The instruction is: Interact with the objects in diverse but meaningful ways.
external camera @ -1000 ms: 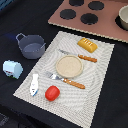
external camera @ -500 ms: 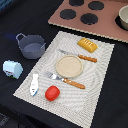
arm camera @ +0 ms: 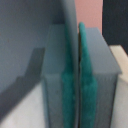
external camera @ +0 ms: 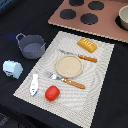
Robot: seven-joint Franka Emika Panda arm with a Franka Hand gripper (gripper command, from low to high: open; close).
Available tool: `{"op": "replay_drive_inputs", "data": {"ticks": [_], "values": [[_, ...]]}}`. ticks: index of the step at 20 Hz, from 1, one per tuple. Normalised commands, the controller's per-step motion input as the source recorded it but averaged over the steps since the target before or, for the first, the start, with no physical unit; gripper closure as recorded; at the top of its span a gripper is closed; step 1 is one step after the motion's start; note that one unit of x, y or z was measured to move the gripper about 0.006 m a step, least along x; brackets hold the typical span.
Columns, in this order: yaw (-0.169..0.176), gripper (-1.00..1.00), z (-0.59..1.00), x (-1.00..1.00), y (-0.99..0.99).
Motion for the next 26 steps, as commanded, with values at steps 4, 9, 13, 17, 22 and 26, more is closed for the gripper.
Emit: {"op": "replay_drive_inputs", "data": {"ticks": [4,9,13,17,22,26], "values": [[-0.003,1.00,-0.40,-0.20,-0.27],[-0.011,1.00,-0.41,-0.22,-0.32],[-0.008,1.00,-0.41,-0.20,-0.24],[-0.003,1.00,-0.43,-0.30,-0.14],[0.000,1.00,-0.39,-0.30,-0.02],[0.000,1.00,-0.34,-0.47,0.05]]}}
